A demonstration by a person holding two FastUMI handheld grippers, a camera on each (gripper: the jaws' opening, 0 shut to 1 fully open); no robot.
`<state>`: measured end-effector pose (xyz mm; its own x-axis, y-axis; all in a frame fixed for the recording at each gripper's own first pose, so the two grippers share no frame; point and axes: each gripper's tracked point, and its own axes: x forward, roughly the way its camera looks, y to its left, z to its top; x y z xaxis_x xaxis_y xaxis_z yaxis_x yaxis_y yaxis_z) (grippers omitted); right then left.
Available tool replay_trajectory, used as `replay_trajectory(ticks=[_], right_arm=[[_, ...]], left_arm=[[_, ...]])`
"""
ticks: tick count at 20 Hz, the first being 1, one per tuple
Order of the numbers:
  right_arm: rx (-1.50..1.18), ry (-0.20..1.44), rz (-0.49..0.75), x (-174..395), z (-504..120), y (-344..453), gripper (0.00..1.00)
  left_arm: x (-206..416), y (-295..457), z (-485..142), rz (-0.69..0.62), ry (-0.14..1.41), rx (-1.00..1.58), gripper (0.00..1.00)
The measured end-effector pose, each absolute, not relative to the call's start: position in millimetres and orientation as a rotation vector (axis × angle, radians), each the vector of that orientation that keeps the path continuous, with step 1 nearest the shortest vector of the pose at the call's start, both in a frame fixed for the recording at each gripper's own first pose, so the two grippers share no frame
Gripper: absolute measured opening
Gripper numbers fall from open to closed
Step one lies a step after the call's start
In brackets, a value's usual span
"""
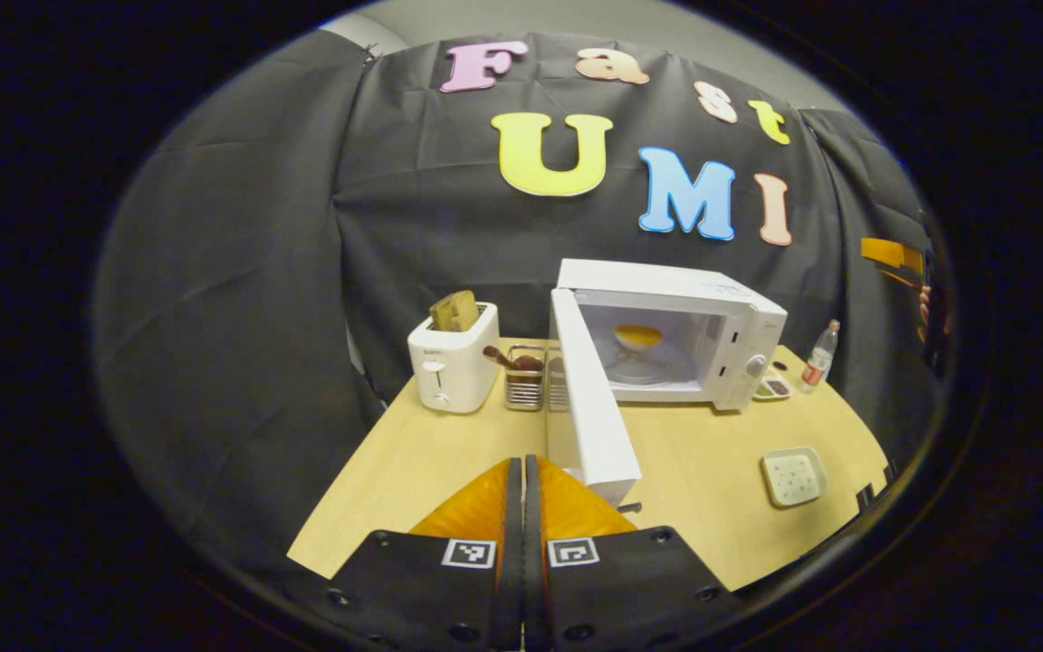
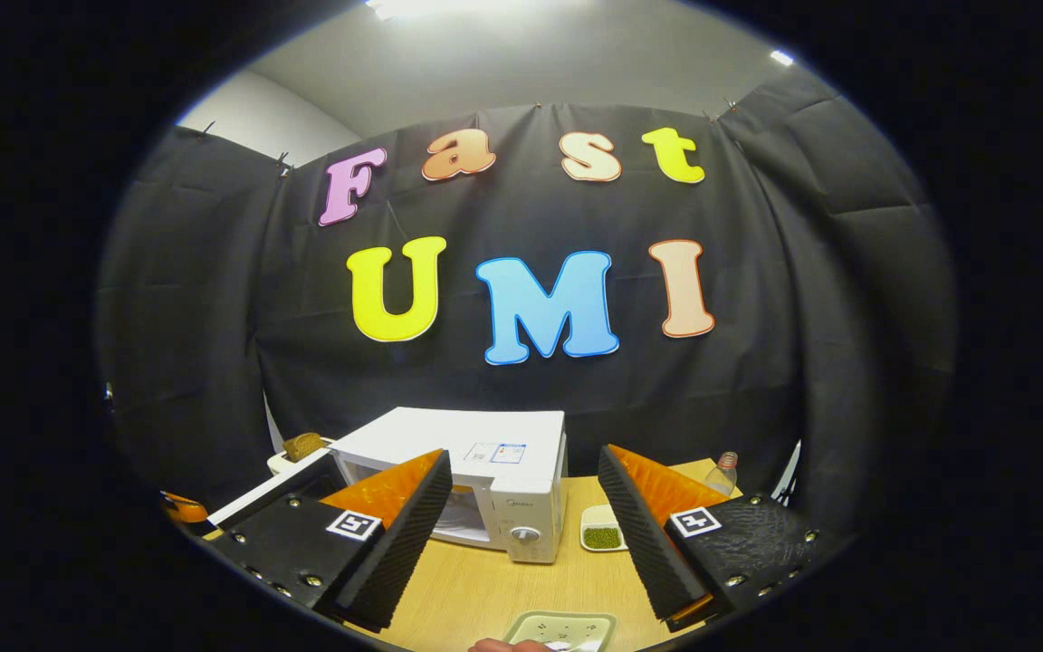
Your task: Open the microwave oven with the left hand, put the food in, and close the microwave oven.
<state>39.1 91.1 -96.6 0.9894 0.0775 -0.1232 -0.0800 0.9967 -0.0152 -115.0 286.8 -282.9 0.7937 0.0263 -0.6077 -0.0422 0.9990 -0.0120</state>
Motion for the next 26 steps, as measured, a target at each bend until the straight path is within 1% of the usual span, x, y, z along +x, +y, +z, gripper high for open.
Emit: replay_trajectory(ticks=[2,4,10,15,18,26], right_arm=[[-0.026,0.128,0.083,38,-97,91,1.00],[-0.021,0.128,0.085,37,-98,90,1.00],[-0.031,0.110,0.076,32,-91,79,1.00],[-0.030,0.061,0.047,33,-78,64,1.00],[-0.072,0.060,0.017,34,-79,50,1.00],[-0.070,0.062,-0.066,30,-79,15,1.00]], left_arm=[[-114,278,-286,0.007,0.667,0.002,0.07],[-116,262,-296,-0.051,0.695,-0.031,0.07],[-106,196,-297,-0.208,0.711,-0.013,0.07],[-81,144,-294,-0.314,0.700,0.003,0.07],[-63,119,-296,-0.355,0.690,0.000,0.07],[-11,61,-300,-0.475,0.662,0.001,0.07]])
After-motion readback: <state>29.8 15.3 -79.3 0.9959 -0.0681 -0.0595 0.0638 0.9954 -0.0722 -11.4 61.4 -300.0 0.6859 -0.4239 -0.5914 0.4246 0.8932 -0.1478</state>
